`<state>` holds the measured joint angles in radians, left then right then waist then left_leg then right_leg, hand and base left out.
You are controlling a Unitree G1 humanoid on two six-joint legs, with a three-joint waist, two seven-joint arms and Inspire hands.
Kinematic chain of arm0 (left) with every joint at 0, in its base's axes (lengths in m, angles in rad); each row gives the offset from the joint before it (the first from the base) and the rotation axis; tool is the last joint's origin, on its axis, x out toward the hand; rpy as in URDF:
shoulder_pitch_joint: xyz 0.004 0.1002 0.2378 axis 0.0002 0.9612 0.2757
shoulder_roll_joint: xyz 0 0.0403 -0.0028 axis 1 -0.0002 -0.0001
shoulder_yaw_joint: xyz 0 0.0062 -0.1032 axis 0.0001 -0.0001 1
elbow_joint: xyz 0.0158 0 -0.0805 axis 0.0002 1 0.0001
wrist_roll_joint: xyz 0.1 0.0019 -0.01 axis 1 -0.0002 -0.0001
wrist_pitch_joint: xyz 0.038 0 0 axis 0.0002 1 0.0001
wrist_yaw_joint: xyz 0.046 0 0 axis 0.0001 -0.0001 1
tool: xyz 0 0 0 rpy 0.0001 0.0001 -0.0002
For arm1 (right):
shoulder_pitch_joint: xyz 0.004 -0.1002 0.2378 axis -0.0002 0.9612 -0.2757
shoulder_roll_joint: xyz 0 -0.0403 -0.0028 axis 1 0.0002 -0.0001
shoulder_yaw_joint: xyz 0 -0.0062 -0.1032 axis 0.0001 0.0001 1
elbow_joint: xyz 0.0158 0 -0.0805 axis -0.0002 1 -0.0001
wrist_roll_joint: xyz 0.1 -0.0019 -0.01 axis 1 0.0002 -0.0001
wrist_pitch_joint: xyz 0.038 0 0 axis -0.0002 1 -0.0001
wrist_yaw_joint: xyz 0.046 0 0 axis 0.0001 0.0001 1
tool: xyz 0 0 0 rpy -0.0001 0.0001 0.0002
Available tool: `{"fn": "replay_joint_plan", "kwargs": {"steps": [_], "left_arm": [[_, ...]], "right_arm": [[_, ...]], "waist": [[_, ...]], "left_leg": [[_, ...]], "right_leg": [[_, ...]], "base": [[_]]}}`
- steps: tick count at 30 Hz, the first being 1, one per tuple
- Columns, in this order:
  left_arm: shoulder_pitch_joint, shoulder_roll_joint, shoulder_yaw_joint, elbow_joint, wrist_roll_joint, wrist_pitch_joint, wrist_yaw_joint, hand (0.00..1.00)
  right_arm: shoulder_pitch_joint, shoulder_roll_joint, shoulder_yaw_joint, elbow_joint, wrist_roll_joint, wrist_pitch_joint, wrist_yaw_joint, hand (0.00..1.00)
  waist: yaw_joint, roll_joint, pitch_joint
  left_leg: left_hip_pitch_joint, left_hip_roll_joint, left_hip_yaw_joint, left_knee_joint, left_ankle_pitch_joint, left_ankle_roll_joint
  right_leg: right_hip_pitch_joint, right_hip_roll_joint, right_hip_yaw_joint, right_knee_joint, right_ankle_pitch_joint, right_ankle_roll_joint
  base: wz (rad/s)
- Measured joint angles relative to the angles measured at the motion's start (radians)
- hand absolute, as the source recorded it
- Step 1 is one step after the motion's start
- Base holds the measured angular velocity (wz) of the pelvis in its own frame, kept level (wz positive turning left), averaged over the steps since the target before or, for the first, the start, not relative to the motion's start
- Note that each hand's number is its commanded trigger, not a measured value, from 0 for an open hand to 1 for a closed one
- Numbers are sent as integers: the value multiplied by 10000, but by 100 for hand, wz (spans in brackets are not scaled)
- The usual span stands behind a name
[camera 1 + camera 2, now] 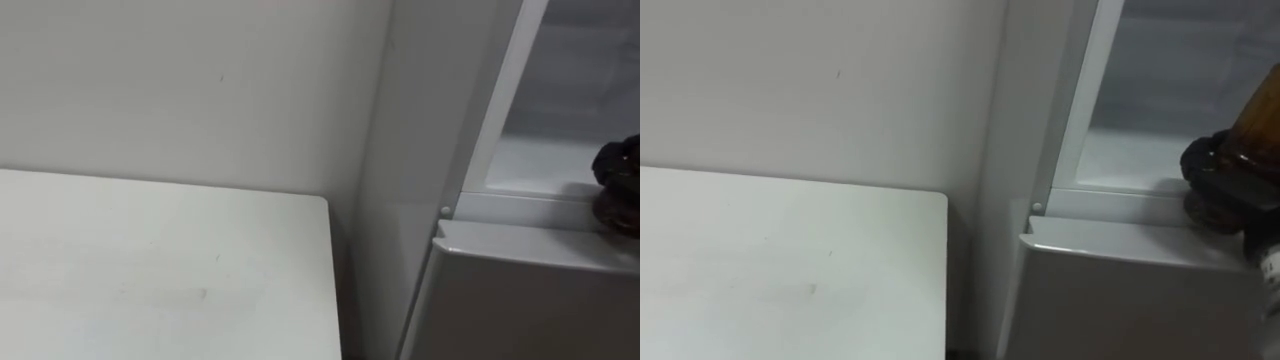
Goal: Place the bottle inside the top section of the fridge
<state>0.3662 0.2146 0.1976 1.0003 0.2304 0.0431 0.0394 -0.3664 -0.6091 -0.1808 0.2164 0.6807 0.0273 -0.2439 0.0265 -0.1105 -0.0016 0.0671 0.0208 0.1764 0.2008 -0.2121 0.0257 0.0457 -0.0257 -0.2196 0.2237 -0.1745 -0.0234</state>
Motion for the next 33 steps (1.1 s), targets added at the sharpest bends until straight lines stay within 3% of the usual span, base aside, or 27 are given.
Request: {"fn": "replay_joint_plan", "kwargs": {"steps": [4, 12, 22, 25, 30, 33], "left_arm": [[10, 70, 0, 0, -3, 3, 126, 0], [20, 168, 3, 0, -4, 14, 184, 0], [290, 204, 359, 10, 3, 22, 182, 0], [434, 200, 365, 12, 3, 25, 182, 0], [440, 201, 373, 7, -3, 24, 182, 0], [428, 201, 366, 6, -7, 22, 171, 0]], "right_arm": [[-72, -317, 233, 0, 41, 175, -46, 100], [-76, -374, 309, 0, 226, 196, -174, 100], [-81, -389, 311, -16, 207, 549, -327, 100], [-87, -526, 312, -17, 210, 762, -380, 100], [-129, -639, 320, -18, 201, 794, -518, 100], [-748, -643, 456, -17, 208, 837, -622, 100]], "waist": [[33, 0, -17], [57, -11, -32], [83, -187, -107], [124, -257, -94], [235, -271, -87], [238, -245, -75]], "left_leg": [[-33, 1, 0, -5, 2, 0], [-33, -1, -6, -20, 3, -1], [-19, 0, -8, -33, 3, -3], [-19, -12, -14, -27, 1, -2], [-20, -18, -14, -1, 0, 0], [-85, -6, -13, 29, 0, -1]], "right_leg": [[-80, -7, -2, 48, 5, -7], [-77, -27, -19, 43, 6, -10], [-104, -36, -33, 75, 6, -10], [-128, -37, -59, 135, -13, -11], [-127, -68, -60, 143, -13, -10], [-229, -79, -50, 202, -25, -25]], "base": [[-5], [-1], [0], [0], [0], [-3]]}}
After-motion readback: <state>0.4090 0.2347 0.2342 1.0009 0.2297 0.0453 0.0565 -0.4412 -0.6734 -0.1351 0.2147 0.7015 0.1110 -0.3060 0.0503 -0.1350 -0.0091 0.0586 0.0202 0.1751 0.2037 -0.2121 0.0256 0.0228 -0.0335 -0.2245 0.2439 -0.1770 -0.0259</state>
